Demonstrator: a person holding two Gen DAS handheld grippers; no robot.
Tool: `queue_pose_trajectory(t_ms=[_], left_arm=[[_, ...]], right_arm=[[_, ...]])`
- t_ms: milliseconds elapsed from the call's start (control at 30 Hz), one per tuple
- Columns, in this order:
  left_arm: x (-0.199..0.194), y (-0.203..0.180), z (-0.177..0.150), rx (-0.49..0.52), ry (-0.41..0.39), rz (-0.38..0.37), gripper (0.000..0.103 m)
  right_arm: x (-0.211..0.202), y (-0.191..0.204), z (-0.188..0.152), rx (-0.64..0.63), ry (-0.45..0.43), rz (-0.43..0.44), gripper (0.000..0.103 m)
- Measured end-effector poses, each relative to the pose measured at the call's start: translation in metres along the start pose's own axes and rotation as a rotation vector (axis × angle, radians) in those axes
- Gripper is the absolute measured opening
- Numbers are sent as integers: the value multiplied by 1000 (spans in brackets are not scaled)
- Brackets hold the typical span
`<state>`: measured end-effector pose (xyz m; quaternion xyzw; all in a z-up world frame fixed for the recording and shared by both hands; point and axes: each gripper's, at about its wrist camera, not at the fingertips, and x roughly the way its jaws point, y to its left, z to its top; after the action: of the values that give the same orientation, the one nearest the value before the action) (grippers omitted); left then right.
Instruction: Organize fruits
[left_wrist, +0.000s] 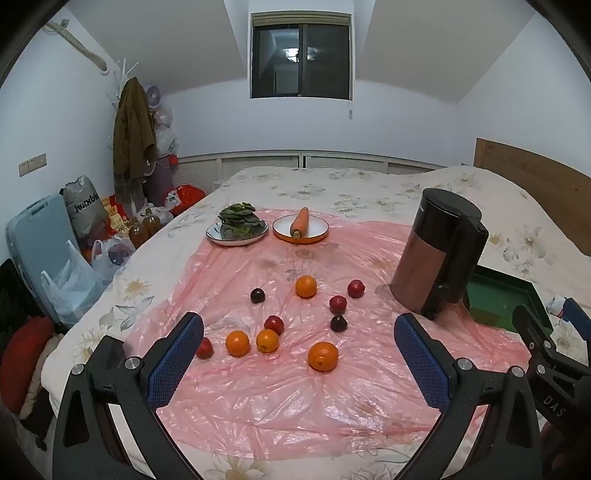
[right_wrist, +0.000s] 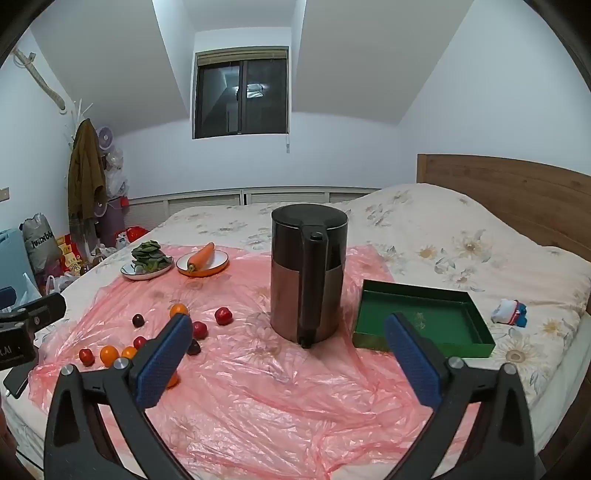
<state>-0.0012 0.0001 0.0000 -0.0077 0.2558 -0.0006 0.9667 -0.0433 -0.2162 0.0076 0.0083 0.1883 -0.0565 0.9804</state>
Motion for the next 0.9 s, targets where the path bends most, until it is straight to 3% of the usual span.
queue_pose_trajectory(t_ms=[333, 900], left_arm=[[5, 1, 0, -17, 39, -10, 102], [3, 3, 1, -13, 36, -7, 102]], right_arm=[[1, 0, -1, -1, -2, 1, 103], [0, 1, -2, 4, 0, 1, 103]])
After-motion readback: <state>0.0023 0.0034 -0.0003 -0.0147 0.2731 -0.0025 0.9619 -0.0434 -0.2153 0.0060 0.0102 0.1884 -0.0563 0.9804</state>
